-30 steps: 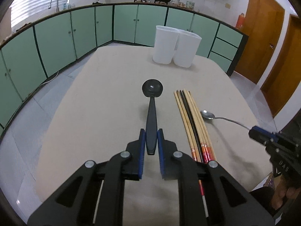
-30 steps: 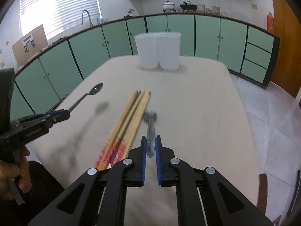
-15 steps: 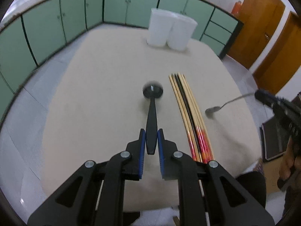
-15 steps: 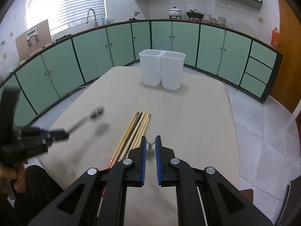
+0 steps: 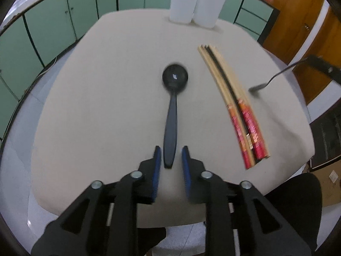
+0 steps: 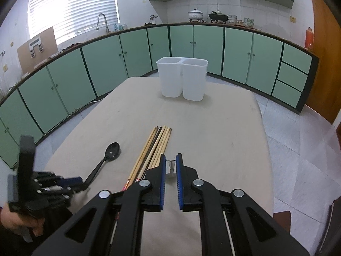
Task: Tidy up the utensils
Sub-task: 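Lift both spoons and carry them toward the white utensil cup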
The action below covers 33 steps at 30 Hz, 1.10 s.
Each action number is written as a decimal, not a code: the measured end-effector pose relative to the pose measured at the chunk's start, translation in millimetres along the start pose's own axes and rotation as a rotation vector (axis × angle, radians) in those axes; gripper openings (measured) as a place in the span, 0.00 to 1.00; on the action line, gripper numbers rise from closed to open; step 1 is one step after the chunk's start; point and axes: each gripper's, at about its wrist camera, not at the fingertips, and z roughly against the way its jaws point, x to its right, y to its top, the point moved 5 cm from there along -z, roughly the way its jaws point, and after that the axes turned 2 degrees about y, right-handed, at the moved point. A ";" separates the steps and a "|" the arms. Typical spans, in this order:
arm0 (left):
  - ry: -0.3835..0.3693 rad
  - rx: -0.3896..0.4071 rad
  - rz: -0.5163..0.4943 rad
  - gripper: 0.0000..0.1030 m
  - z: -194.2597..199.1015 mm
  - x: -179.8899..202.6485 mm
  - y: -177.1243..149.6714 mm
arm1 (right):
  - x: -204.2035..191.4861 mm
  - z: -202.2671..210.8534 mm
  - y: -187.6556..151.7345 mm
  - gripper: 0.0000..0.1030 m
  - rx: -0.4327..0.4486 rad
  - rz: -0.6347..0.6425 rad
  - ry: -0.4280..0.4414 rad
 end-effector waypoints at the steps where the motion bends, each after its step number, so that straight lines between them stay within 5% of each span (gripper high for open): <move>1: 0.005 0.010 -0.005 0.27 0.0 1.4 -0.6 | -0.1 0.2 -0.4 0.09 0.001 0.001 -0.001; 5: 0.010 0.022 -0.028 0.27 1.7 7.0 -3.2 | 0.5 0.2 0.0 0.09 0.006 -0.010 0.000; 7: 0.004 0.011 -0.010 0.10 2.1 4.0 -4.0 | 1.1 0.4 -0.4 0.09 0.009 -0.016 -0.001; 11: -0.024 0.015 0.030 0.10 11.9 -0.9 -3.0 | 1.1 0.3 -0.2 0.09 0.013 -0.016 -0.005; 20: -0.042 0.181 0.020 0.10 77.4 -5.7 44.5 | 0.1 0.4 0.4 0.09 0.017 -0.011 -0.009; 33: -0.094 0.187 -0.017 0.10 88.4 -4.4 88.5 | -3.7 7.7 17.8 0.09 0.019 0.027 -0.016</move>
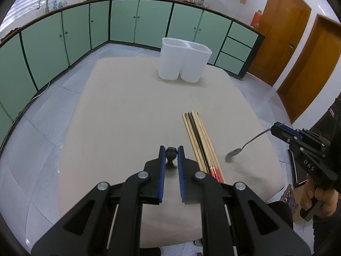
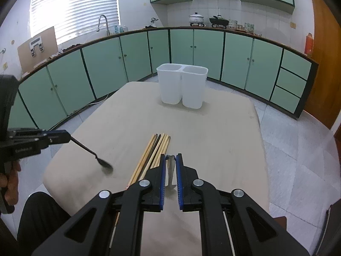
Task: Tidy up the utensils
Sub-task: 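Lift both spoons and carry them toward the white utensil cup, then lower the spoons into the white cup and open both tools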
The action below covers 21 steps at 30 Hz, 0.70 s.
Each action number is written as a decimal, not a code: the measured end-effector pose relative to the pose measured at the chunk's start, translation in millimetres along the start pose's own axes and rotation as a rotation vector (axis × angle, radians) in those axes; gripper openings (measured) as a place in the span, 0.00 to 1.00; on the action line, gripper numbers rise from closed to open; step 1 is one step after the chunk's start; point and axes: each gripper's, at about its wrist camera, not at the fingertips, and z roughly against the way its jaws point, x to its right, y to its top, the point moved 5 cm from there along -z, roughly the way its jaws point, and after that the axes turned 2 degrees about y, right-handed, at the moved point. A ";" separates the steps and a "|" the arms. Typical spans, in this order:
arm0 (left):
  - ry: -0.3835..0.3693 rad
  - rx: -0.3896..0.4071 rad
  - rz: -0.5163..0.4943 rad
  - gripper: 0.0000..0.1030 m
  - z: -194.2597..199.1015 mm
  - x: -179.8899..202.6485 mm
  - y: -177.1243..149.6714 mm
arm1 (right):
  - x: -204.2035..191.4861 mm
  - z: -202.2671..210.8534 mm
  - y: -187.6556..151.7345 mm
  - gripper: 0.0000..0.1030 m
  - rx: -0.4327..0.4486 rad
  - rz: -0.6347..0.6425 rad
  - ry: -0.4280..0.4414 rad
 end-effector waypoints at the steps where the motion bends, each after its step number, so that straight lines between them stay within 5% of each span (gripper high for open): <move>1: 0.000 0.004 -0.007 0.10 1.1 0.9 3.9 | -0.1 -0.4 2.1 0.09 -0.001 0.003 0.001; 10: -0.021 0.024 -0.069 0.10 -3.8 12.5 68.8 | 8.8 -11.2 55.5 0.09 -0.038 0.026 0.040; 21: -0.022 0.108 -0.101 0.10 -19.1 28.1 214.4 | 44.3 -49.7 205.0 0.09 -0.052 -0.001 0.031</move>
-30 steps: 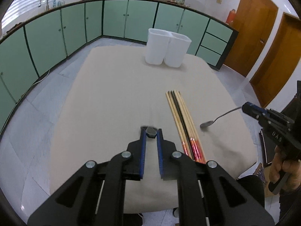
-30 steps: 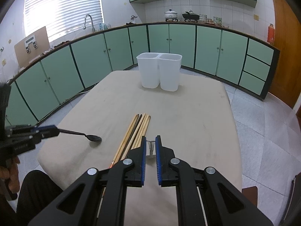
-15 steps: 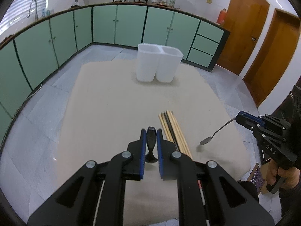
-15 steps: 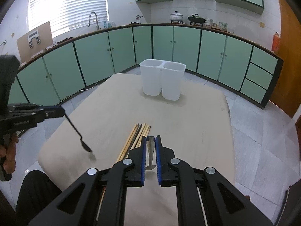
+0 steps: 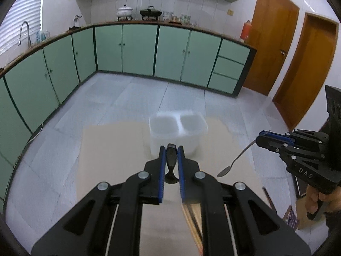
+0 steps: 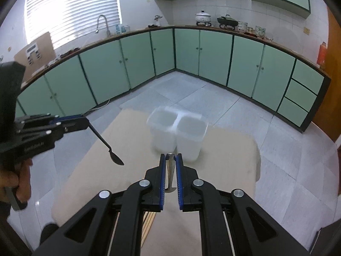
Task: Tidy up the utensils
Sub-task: 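Lower the spoons into the white cup and open both tools, then withdraw both tools back toward the chopstick bundle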
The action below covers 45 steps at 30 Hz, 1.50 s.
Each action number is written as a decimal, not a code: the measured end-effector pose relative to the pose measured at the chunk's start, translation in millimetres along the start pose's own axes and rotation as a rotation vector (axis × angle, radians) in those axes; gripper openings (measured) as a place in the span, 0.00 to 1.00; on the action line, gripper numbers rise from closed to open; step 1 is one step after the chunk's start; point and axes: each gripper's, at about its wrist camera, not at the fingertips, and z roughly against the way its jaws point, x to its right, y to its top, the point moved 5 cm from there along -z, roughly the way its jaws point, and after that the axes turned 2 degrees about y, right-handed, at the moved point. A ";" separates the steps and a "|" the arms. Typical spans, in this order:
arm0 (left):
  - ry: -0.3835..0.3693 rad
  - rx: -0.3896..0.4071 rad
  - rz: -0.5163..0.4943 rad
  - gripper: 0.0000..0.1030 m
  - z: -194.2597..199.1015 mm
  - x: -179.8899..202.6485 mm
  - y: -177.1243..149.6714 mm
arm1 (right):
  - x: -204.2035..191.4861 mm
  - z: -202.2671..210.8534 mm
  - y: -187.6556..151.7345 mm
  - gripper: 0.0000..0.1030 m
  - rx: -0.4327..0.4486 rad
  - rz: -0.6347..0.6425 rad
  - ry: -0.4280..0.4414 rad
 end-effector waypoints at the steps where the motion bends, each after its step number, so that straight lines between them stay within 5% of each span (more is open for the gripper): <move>1: 0.003 0.008 0.002 0.10 -4.4 0.0 11.8 | 5.1 -4.7 14.6 0.09 0.004 -0.016 0.000; 9: 0.022 0.046 0.016 0.10 -66.6 0.6 77.5 | 31.8 -65.8 70.5 0.09 0.010 -0.047 -0.071; 19: 0.042 -0.085 0.034 0.11 -156.0 -17.1 37.1 | 56.7 -138.6 30.1 0.10 -0.102 -0.088 -0.065; 23: 0.062 -0.068 0.033 0.23 -143.5 -24.2 34.5 | 63.8 -125.8 26.2 0.10 -0.087 -0.104 -0.060; 25: 0.073 -0.039 0.037 0.39 -124.9 -29.1 37.5 | 65.4 -109.4 26.9 0.10 -0.065 -0.112 -0.056; 29: 0.082 0.017 0.033 0.44 -69.6 -35.2 37.1 | 61.3 -63.2 19.7 0.10 -0.001 -0.122 -0.038; 31: 0.085 0.050 0.030 0.61 -39.7 -39.1 25.3 | 52.0 -32.1 0.5 0.10 0.039 -0.126 -0.009; 35: 0.089 0.096 0.050 0.68 18.5 -50.5 -28.5 | 28.7 15.0 -59.8 0.12 0.089 -0.106 0.002; 39: 0.113 0.137 0.067 0.87 62.4 -55.8 -94.1 | 2.1 45.0 -145.5 0.19 0.119 -0.066 -0.050; 45: 0.114 0.120 0.110 0.88 92.3 -50.0 -207.2 | -43.8 51.0 -263.2 0.26 0.084 -0.078 -0.054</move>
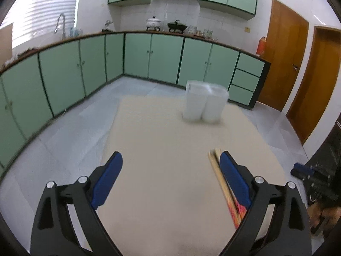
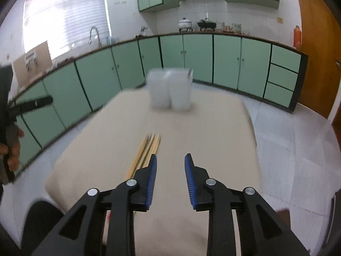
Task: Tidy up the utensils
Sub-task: 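Withdraw both tools back toward the chopstick bundle, then grasp one chopstick with the right tool while the left tool grasps another chopstick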
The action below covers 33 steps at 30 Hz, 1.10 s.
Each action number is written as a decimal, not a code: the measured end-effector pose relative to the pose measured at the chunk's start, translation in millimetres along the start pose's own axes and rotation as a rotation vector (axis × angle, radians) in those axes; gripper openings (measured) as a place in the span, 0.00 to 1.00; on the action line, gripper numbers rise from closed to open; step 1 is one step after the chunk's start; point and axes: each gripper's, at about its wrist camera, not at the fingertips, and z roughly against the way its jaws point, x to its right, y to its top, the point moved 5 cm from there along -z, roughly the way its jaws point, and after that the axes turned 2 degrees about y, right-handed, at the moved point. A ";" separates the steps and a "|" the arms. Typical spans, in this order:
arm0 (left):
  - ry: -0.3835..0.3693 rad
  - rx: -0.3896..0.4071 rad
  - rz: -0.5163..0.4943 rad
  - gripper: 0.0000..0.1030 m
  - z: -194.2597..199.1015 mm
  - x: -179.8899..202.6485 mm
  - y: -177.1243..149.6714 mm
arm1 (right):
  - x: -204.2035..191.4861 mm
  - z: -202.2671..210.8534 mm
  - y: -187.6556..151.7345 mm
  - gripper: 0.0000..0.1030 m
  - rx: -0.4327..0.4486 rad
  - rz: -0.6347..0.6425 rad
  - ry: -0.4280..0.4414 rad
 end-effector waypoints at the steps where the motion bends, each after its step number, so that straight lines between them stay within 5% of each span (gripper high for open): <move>1: -0.006 -0.012 0.001 0.88 2.3 1.8 -20.5 | -6.2 -2.2 -16.2 0.26 -0.016 0.000 0.005; 4: 0.000 -0.042 -0.049 0.88 0.5 16.1 -67.6 | -31.8 -21.3 -64.7 0.26 -0.088 0.026 0.022; 9: -0.020 -0.129 -0.001 0.88 -4.3 13.1 -119.8 | -53.9 -39.0 -86.0 0.26 -0.130 0.081 0.052; 16: -0.027 -0.124 0.001 0.88 -2.6 6.4 -127.8 | -42.8 -55.3 -84.3 0.21 -0.136 0.080 0.052; 25: -0.067 -0.213 -0.103 0.88 -37.9 66.0 -157.5 | -23.8 -44.0 -90.6 0.22 -0.114 0.072 0.071; 33: -0.066 -0.222 -0.149 0.87 -45.4 77.1 -170.3 | -23.8 -56.3 -85.7 0.22 -0.113 0.082 0.107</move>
